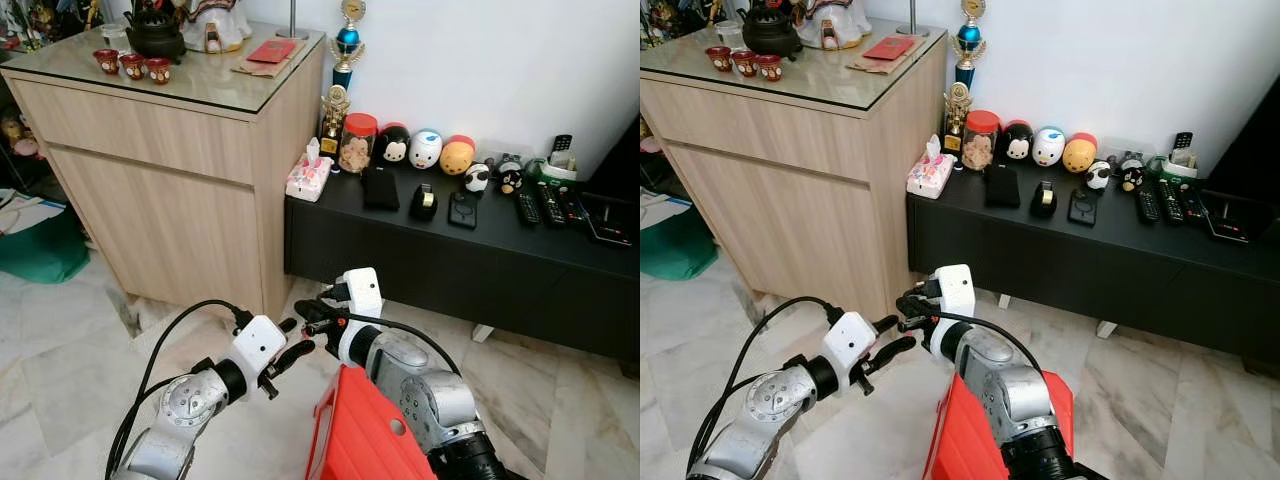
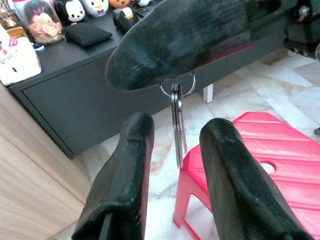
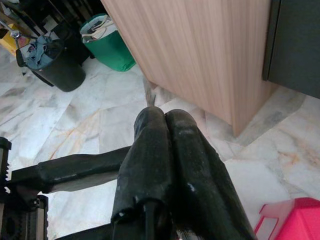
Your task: Hang keys on a hook
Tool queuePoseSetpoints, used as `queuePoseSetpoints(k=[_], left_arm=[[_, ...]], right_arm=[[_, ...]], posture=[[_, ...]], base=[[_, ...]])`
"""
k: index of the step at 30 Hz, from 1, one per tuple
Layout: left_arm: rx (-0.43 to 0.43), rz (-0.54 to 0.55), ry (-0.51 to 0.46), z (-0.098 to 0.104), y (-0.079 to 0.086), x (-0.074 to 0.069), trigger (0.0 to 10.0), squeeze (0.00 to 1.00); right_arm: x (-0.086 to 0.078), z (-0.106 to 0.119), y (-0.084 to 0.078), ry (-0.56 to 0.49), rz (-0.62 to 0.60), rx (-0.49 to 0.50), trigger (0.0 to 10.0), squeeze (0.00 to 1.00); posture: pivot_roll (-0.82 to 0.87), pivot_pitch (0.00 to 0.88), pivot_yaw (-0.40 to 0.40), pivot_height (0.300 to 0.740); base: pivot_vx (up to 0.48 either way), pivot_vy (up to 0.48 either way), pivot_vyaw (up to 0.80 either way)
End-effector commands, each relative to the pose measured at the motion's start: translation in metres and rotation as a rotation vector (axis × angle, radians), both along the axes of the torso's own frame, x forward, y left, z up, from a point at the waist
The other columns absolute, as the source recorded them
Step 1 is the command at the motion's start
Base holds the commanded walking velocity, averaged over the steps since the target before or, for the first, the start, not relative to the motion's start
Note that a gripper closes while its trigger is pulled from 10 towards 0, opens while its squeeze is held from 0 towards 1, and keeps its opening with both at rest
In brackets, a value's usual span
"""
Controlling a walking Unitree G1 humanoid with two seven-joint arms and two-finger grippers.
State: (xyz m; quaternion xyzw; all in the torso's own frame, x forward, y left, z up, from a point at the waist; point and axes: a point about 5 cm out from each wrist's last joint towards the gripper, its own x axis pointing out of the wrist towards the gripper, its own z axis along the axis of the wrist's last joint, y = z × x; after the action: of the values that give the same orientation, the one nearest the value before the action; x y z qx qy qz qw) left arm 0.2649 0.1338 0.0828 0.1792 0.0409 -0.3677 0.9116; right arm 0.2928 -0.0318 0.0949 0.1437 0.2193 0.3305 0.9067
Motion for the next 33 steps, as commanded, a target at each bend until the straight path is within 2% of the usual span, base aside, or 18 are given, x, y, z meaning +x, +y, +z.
queuePoseSetpoints(k=[1,22,23,26,27,31,33], left_arm=[[-0.017,-0.038,-0.010,0.0065,-0.0072,-0.0002,10.0,0.00],[-0.030,-0.019,-0.034,0.0116,-0.0075,0.0047,10.0,0.00],[-0.031,-0.016,-0.034,0.0115,-0.0075,0.0051,7.1,0.00],[-0.034,-0.012,-0.034,0.0114,-0.0074,0.0055,7.1,0.00],[-0.040,-0.008,-0.037,0.0118,-0.0075,0.0061,2.8,0.00],[-0.043,-0.005,-0.039,0.0121,-0.0076,0.0065,2.9,0.00],[-0.047,-0.002,-0.042,0.0127,-0.0080,0.0071,2.6,0.00]], right_arm=[[-0.0029,-0.0060,-0.0017,0.013,0.004,-0.023,10.0,0.00],[-0.0041,-0.0073,-0.0003,0.017,0.019,-0.024,10.0,0.00],[-0.0040,-0.0071,-0.0002,0.016,0.020,-0.024,10.0,0.00],[-0.0038,-0.0069,0.0000,0.016,0.020,-0.023,10.0,0.00],[-0.0038,-0.0068,0.0001,0.016,0.020,-0.024,10.0,0.00],[-0.0042,-0.0069,0.0005,0.016,0.021,-0.023,10.0,0.00],[-0.0046,-0.0073,0.0006,0.018,0.022,-0.023,10.0,0.00]], posture=[[0.10,0.000,-0.134,0.740],[0.10,0.000,-0.134,0.740],[0.10,0.000,-0.134,0.740],[0.10,0.000,-0.134,0.740],[0.10,0.000,-0.133,0.740],[0.10,0.000,-0.133,0.740],[0.10,0.000,-0.133,0.740]], base=[[0.000,0.000,0.00],[0.000,0.000,0.00],[0.000,0.000,0.00],[0.000,0.000,0.00],[0.000,0.000,0.00],[0.000,0.000,0.00],[0.000,0.000,0.00]])
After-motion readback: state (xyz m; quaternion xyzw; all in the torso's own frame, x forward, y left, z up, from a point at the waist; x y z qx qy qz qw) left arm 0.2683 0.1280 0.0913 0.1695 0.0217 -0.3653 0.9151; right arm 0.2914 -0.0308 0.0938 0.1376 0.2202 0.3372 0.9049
